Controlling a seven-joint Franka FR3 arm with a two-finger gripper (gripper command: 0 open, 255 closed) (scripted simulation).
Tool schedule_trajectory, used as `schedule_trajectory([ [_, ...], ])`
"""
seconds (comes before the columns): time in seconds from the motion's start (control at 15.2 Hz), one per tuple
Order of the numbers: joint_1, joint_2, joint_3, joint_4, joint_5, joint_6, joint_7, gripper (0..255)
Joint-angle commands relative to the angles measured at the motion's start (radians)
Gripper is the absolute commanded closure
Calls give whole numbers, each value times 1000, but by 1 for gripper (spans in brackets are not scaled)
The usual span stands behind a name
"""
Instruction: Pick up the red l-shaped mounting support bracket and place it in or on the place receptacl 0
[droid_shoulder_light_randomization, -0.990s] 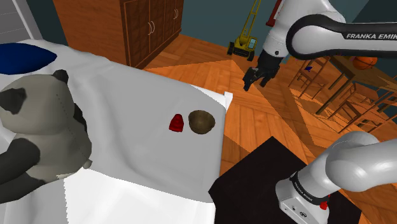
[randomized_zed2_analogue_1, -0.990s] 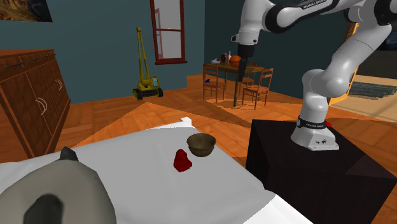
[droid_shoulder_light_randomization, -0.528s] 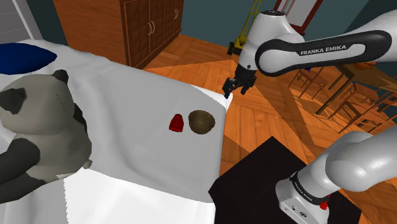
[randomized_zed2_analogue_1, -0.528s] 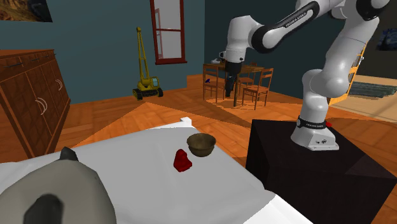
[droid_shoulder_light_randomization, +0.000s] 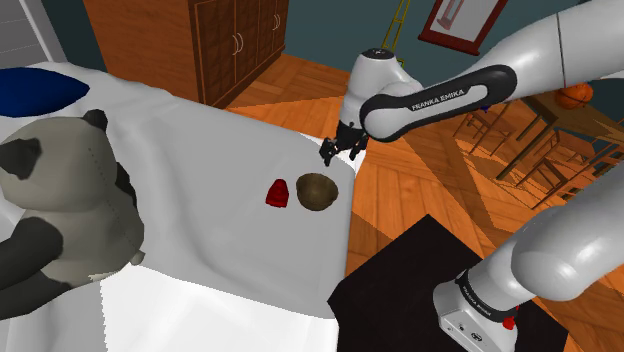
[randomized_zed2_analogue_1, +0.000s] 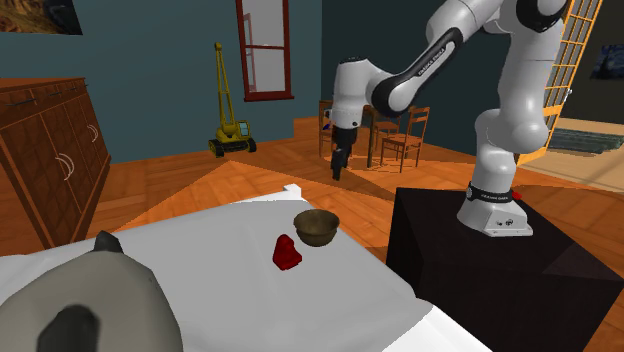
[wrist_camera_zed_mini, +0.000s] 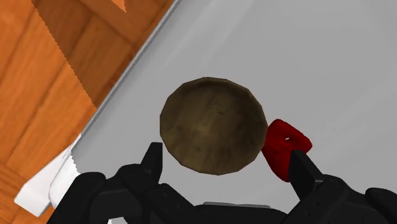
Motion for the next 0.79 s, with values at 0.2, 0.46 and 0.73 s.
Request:
schedule_trajectory([
  [0.2, 18, 200, 6, 109, -81, 79, 101, 0],
  [0.46, 49, 360, -10, 221, -141, 118, 168, 0],
  [0.73, 86, 518, -33, 353, -182, 138, 218, 0],
])
